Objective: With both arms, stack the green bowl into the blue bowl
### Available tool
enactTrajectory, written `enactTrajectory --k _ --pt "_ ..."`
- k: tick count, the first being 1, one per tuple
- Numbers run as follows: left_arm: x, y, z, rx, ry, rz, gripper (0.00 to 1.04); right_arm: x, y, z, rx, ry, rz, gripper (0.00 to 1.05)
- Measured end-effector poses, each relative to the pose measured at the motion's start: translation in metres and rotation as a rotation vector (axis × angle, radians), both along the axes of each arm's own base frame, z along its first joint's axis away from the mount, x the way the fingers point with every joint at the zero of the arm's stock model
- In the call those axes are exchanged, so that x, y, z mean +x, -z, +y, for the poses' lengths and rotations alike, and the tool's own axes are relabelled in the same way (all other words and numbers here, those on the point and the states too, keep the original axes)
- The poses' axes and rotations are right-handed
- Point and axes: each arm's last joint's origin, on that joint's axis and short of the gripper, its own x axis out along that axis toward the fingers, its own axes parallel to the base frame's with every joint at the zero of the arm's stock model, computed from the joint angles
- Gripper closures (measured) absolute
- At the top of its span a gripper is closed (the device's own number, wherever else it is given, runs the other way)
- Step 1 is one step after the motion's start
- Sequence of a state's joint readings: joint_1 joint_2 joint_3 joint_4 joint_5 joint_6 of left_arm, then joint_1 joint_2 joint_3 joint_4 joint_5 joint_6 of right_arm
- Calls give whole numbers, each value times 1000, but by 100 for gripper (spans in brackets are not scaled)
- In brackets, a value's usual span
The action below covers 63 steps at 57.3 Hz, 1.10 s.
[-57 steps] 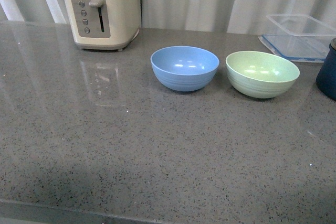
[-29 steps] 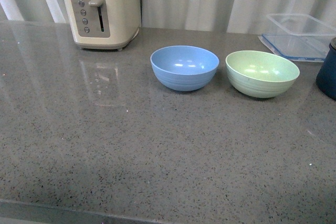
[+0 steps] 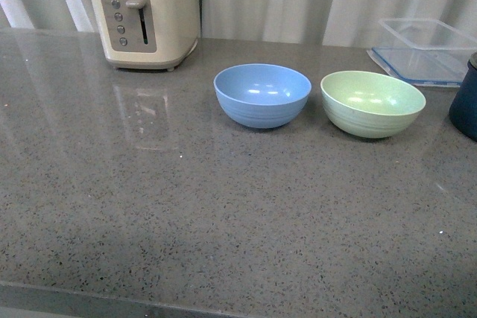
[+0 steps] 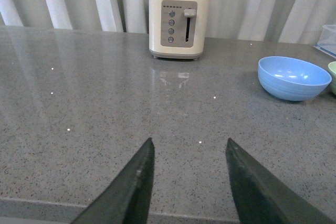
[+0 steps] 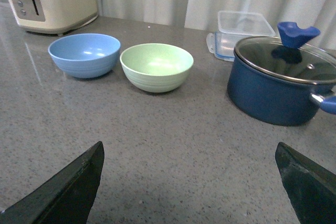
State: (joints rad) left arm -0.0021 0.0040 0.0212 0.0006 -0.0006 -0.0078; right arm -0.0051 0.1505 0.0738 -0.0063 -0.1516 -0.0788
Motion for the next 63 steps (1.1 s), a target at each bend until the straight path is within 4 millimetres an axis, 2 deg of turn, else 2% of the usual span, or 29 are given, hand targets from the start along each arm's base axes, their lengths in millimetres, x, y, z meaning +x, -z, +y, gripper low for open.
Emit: enactTrajectory --k 7,8,11,13,19,28,35,43,51,63 --pt "0 0 0 0 0 0 28 15 -32 6 32 -40 38 10" --pt "0 0 0 0 0 0 26 20 -38 7 42 -46 50 10" --pt "0 0 0 0 0 0 11 43 -57 13 91 -76 138 10" --pt "0 0 0 0 0 0 6 53 -62 15 108 -82 180 10" --pt "0 0 0 2 0 0 7 92 -78 25 180 -107 312 10" --pt "0 0 0 2 0 0 7 145 -87 38 248 -62 503 10" --pt "0 0 0 3 0 0 7 197 -85 45 294 34 600 10" --pt "0 0 0 3 0 0 7 246 -63 47 320 171 683 10" --pt "0 0 0 2 0 0 7 270 -48 42 335 263 712 10" --pt "0 0 0 3 0 0 7 292 -31 32 339 354 733 10"
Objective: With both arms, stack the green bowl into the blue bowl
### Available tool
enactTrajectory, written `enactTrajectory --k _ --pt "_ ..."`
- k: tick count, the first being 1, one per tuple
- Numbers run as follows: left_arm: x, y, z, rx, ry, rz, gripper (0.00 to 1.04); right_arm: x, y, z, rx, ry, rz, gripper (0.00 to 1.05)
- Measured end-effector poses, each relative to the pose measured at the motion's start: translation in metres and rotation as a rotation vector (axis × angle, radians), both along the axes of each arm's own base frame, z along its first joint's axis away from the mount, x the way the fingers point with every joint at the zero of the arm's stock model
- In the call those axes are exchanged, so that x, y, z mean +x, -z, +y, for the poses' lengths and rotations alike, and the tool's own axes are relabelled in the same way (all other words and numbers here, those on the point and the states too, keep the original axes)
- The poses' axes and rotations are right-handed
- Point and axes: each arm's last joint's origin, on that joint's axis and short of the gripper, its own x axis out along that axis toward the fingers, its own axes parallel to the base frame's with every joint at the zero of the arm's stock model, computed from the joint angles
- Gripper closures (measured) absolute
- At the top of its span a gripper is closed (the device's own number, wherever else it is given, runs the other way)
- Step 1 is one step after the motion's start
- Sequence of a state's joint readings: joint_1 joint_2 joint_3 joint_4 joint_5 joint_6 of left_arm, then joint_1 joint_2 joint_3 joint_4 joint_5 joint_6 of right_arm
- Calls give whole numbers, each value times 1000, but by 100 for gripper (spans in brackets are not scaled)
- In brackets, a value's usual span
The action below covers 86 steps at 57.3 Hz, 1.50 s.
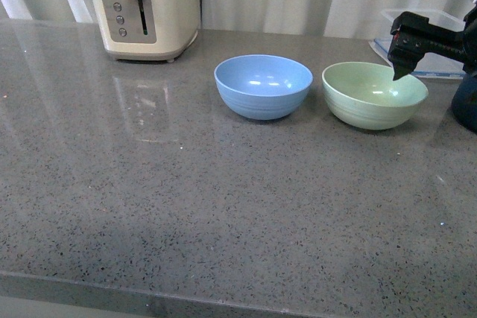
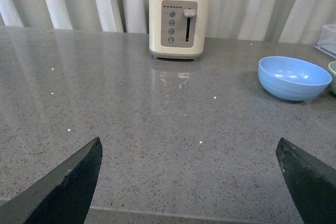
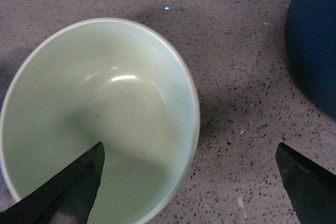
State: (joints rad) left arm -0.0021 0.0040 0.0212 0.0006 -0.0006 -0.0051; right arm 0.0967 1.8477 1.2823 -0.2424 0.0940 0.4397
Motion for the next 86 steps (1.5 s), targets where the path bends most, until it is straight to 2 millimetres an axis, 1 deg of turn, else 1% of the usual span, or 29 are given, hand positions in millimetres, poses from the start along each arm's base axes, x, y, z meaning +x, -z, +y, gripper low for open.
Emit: enactTrajectory --k 10,11,14,15,22,26,36,38,39,41,49,52,55,59,63,67,69,73,77,81,86 --pt "0 0 0 0 0 0 7 11 16 -10 -9 50 30 10" --pt "0 0 0 0 0 0 7 11 17 -10 -10 52 32 10" --pt "0 0 0 0 0 0 7 13 21 -13 -11 64 40 16" --pt "0 0 0 0 0 0 7 14 22 -14 -12 70 45 20" --pt "0 0 0 0 0 0 7 18 28 -17 -14 86 57 36" --pt "0 0 0 0 0 0 7 19 31 -17 -10 91 63 50" --pt "0 0 0 0 0 0 7 19 30 -15 7 93 57 85" --pt "0 0 0 0 0 0 7 19 29 -15 8 93 55 92" --pt "0 0 0 0 0 0 7 19 28 -15 10 93 49 98" --pt "0 0 0 0 0 0 7 18 23 -14 21 90 33 103" --pt "0 0 0 0 0 0 7 10 -11 -11 26 77 -56 104" --pt "0 0 0 0 0 0 7 9 -26 -6 39 58 -97 104" --pt "0 0 0 0 0 0 7 10 -38 0 48 40 -129 104" --pt "0 0 0 0 0 0 7 11 -53 11 62 3 -170 104" --pt "0 0 0 0 0 0 7 12 -63 24 68 -29 -196 104" --pt "0 0 0 0 0 0 7 12 -72 40 63 -75 -222 104" --pt "0 0 0 0 0 0 7 13 -76 52 60 -106 -234 104" --pt "0 0 0 0 0 0 7 17 -78 74 42 -158 -238 104" --pt "0 0 0 0 0 0 7 22 -74 89 20 -189 -227 104" --pt "0 0 0 0 0 0 7 26 -65 101 1 -216 -205 104" --pt "0 0 0 0 0 0 7 30 -52 109 -28 -229 -179 104"
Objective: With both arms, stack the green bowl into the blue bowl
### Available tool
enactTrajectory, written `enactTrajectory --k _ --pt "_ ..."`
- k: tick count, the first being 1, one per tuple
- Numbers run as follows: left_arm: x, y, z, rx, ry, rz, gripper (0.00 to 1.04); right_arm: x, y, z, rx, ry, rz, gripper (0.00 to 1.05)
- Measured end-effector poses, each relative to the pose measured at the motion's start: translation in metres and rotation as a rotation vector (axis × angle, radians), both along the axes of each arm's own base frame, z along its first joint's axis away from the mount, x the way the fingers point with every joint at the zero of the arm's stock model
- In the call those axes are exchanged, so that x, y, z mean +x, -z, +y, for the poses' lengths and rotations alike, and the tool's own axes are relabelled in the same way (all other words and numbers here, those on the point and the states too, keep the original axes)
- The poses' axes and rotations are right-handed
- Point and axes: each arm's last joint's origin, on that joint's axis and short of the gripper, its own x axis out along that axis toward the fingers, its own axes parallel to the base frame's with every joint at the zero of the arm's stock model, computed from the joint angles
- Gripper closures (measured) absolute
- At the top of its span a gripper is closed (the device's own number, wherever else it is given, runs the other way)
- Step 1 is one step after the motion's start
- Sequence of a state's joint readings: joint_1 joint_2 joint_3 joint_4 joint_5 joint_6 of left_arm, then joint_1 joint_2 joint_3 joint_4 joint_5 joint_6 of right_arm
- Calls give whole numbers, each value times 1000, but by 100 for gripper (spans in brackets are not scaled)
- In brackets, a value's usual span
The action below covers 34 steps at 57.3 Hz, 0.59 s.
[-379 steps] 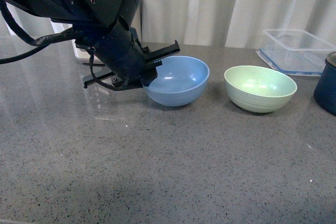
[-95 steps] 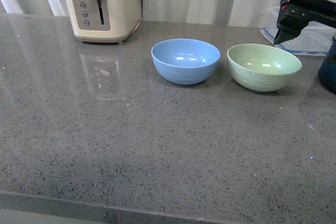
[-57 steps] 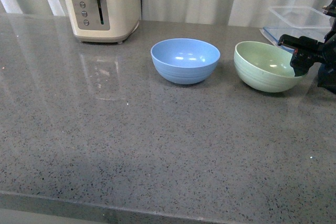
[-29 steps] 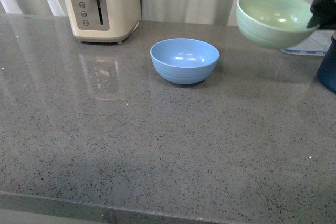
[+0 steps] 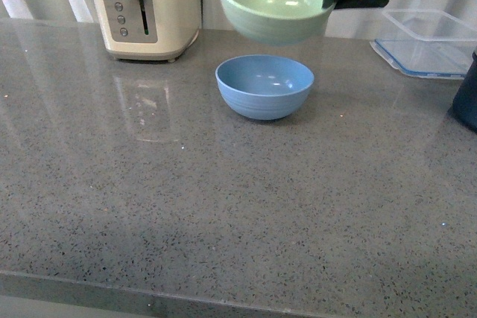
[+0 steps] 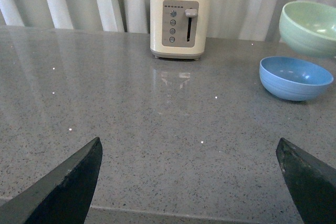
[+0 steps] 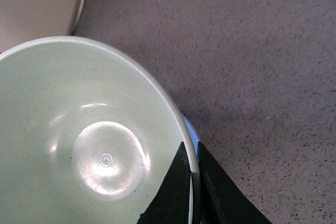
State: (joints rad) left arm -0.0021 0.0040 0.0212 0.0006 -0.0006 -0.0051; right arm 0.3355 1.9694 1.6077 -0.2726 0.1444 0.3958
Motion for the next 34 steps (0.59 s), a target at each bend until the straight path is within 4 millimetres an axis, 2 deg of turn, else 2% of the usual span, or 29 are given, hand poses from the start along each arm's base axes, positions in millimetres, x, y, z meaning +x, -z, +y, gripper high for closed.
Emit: enactTrajectory --k 9,23,34 --pt "0 0 0 0 0 0 7 8 24 7 -46 -2 48 104" --pt "0 0 0 0 0 0 7 12 36 8 -70 -1 72 103" --pt "0 0 0 0 0 0 7 12 34 8 -47 -18 56 78"
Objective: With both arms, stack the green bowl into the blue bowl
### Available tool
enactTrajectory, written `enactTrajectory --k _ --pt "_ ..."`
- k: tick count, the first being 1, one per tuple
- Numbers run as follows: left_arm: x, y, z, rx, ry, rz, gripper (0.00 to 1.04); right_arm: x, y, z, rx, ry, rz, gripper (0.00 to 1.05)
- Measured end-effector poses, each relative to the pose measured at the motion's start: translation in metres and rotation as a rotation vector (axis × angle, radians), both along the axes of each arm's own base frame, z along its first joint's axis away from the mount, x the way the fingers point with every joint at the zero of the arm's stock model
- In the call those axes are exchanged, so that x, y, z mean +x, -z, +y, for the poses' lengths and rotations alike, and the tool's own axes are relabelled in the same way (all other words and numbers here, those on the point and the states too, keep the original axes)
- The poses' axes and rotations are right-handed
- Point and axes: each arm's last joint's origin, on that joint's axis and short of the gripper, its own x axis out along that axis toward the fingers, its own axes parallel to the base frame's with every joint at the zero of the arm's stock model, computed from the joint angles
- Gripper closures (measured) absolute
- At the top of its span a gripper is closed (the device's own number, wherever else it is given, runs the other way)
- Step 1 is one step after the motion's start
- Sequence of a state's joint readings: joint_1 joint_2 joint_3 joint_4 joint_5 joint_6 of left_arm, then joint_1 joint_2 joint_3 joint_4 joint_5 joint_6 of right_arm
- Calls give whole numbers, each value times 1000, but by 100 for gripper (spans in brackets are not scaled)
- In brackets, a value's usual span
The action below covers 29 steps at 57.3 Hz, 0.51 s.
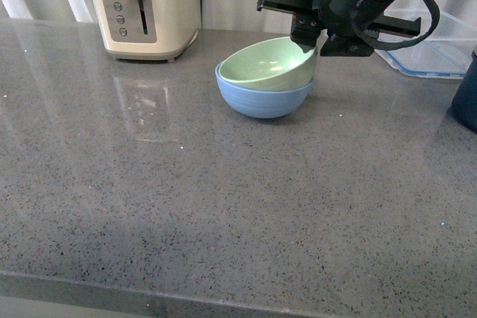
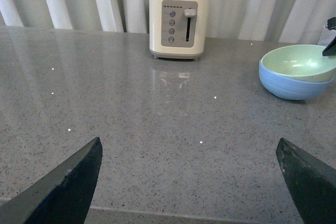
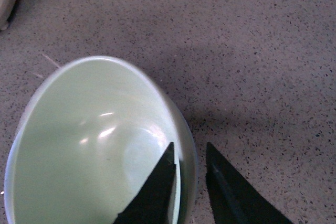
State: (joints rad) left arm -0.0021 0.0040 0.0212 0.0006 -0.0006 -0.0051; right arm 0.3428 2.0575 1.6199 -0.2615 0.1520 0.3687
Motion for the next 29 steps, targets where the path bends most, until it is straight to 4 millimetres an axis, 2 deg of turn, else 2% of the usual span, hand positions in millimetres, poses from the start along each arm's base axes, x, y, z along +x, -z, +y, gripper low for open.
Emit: enactTrajectory --k 5,11,16,20,23,27,29 --pt "0 0 0 0 0 0 7 -4 -5 -4 45 -20 -12 64" --pt "0 0 0 0 0 0 7 -13 -22 -15 143 -34 -85 46" --pt "0 0 0 0 0 0 7 -35 -47 -41 305 -75 -271 28" --pt "0 0 0 0 -2 0 7 -72 -68 -72 428 -58 -501 12" --pt "0 0 0 0 -1 0 7 -92 -72 -86 261 89 -692 23" --pt "0 0 0 0 1 -1 7 -108 -63 -96 94 137 -747 33" --pt "0 0 0 0 1 0 7 -117 -50 -101 5 124 -741 40"
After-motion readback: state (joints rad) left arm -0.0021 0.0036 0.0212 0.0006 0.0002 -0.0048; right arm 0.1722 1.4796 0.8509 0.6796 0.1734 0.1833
